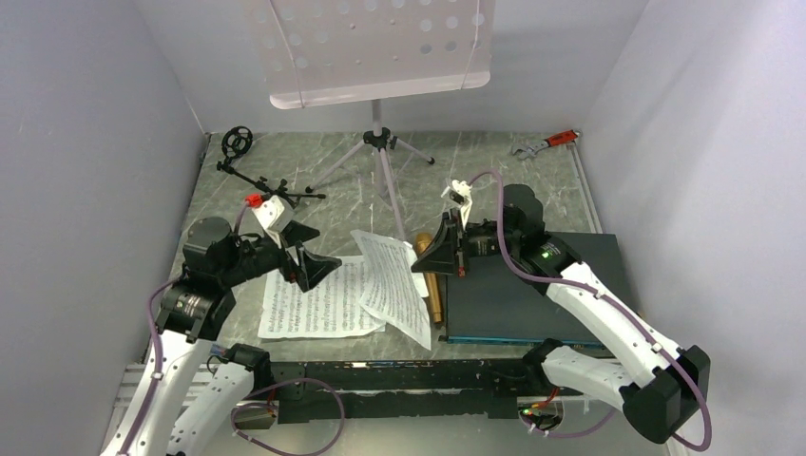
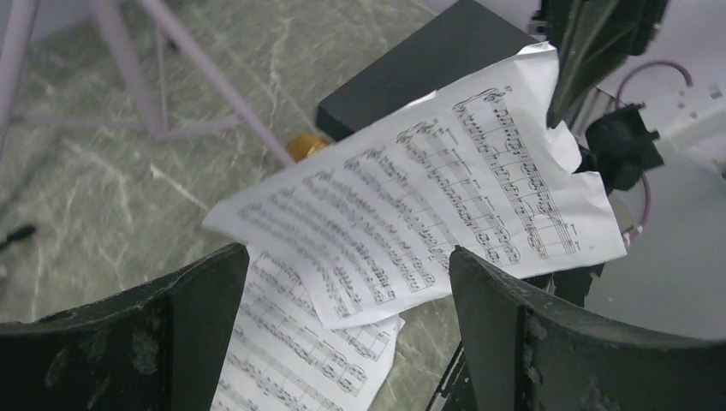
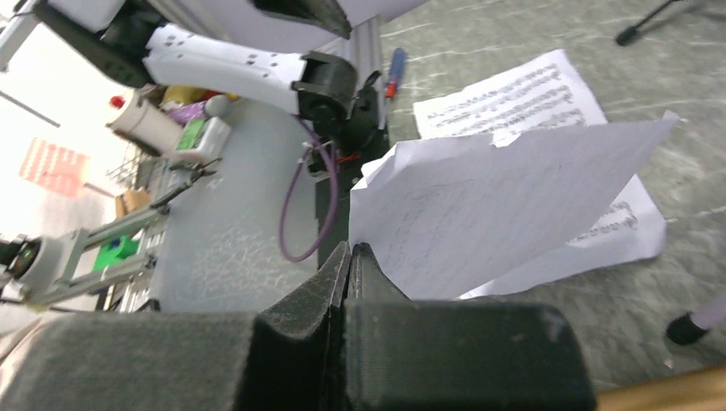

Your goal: Set up the instrument practice props

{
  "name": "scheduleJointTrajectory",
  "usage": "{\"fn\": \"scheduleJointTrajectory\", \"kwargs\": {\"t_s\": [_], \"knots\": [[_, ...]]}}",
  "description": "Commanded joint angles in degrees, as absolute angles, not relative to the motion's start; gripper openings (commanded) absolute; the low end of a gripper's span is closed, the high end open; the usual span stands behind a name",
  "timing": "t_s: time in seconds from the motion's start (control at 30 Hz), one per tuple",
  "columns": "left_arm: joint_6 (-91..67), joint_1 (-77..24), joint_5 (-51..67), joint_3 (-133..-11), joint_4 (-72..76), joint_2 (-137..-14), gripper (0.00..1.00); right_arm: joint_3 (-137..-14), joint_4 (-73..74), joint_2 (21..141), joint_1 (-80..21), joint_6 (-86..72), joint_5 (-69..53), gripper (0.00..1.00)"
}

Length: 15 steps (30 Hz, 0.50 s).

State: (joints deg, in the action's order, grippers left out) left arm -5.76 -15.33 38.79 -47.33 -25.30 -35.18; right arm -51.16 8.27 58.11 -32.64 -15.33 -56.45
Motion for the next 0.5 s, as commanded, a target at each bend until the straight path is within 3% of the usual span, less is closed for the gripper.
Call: {"fn": "scheduleJointTrajectory", "kwargs": {"t_s": [0.0,0.3,0.47], "knots": [[2.26,-15.34,52.48,-52.56,-19.73,-38.42,0.93,-53.67,2.6,56.6,-32.43,-14.79,-67.16,0.0],[2.17,-15.43,72.58,-60.05,-16.17,-51.33,0.93,-54.84,-7.58,58.46,-32.58,-23.52,-74.29,0.0],[-1.58,-18.26,74.81,-62.16,-15.36,-57.52,0.93,-55.74,-11.23,59.74,-33.42,-27.35,-75.18,0.0]]}}
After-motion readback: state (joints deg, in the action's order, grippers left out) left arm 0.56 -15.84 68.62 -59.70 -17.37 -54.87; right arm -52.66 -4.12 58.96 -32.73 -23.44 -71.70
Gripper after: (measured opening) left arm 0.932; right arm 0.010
